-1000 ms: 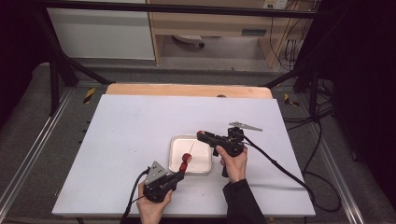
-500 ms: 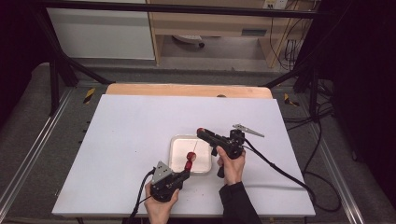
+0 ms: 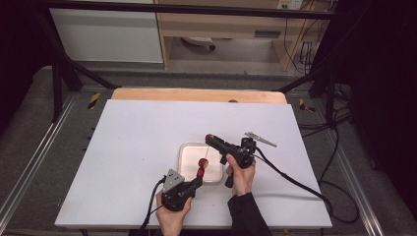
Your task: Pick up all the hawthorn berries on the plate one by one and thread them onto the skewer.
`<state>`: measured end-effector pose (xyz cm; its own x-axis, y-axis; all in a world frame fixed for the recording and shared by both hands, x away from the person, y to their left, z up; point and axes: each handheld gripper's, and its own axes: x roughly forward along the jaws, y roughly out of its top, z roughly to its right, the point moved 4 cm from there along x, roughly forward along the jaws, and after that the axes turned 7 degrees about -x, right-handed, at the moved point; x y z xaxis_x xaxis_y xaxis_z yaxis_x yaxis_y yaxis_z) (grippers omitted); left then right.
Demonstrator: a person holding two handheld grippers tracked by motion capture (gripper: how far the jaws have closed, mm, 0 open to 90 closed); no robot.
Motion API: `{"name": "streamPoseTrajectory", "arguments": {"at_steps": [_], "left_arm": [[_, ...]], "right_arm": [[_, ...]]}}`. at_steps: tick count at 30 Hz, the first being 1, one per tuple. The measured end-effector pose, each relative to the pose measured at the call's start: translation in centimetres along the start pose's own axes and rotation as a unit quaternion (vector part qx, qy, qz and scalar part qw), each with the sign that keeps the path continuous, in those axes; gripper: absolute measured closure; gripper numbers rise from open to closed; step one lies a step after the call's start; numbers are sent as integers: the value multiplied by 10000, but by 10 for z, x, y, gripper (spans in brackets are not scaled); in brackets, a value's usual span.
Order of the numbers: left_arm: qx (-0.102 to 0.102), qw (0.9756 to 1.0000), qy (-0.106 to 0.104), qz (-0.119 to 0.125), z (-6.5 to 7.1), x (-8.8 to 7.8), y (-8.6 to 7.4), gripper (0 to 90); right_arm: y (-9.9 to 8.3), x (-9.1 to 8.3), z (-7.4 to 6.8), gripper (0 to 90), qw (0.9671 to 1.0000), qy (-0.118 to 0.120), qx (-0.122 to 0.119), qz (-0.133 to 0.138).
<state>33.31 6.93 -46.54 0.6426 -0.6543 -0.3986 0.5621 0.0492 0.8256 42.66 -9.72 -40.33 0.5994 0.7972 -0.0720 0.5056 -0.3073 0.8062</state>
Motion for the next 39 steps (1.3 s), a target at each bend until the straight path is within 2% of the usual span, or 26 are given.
{"name": "streamPoseTrajectory", "arguments": {"at_steps": [20,32,39], "left_arm": [[-61,9999,10,98,1,2,2,883],[-276,9995,-7,145,2,5,3,883],[-277,9994,-12,206,3,6,4,884]], "right_arm": [[-1,-1,-2,621,9999,91,76,-27],[-7,1,-2,621,9998,107,144,-49],[-9,1,-3,622,9998,99,157,-93]]}}
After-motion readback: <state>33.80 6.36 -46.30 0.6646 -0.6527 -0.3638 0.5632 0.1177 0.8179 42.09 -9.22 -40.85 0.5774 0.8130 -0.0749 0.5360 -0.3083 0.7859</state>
